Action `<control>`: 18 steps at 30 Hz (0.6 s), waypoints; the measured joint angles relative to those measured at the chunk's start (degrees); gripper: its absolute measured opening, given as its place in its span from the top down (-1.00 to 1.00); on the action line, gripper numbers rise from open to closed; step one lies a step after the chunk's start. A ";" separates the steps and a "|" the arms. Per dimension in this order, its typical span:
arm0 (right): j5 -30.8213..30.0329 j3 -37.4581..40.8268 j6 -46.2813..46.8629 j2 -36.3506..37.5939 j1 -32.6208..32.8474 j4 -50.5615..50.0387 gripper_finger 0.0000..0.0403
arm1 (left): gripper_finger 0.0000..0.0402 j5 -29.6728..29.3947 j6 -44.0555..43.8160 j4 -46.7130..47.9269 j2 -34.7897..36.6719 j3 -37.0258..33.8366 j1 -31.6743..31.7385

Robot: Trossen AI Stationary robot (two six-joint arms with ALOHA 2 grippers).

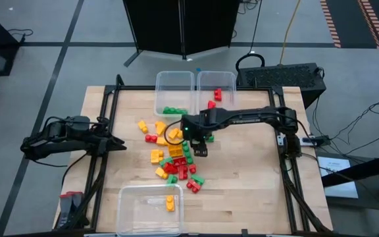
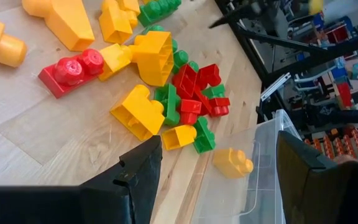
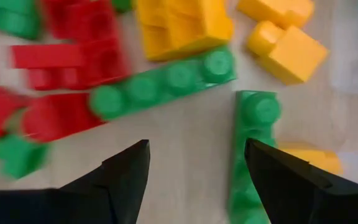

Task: Sort blocks
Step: Put the green game piece into the top left transparent bin

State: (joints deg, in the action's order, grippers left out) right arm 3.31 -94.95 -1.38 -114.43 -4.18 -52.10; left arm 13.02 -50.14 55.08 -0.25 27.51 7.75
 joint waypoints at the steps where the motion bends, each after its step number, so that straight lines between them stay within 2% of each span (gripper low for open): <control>1: -1.58 1.42 -0.23 0.02 0.02 1.69 -0.28 | -0.05 0.01 0.00 0.00 0.00 0.00 -0.01; 5: -5.91 5.22 -0.82 0.06 -0.47 6.50 -0.28 | -0.05 0.03 -0.01 0.10 0.00 0.00 0.00; 15: -6.30 7.07 -2.05 -1.32 -1.21 14.94 -0.28 | -0.05 0.02 0.03 1.01 0.00 0.00 0.00; 18: -6.43 7.09 -2.32 -2.99 -1.21 14.83 -0.28 | -0.05 0.02 -0.07 1.00 0.00 0.00 0.00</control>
State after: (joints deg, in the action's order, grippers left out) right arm -3.12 -87.86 -3.70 -117.42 -5.39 -37.27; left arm 13.04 -50.20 56.07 -0.25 27.51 7.75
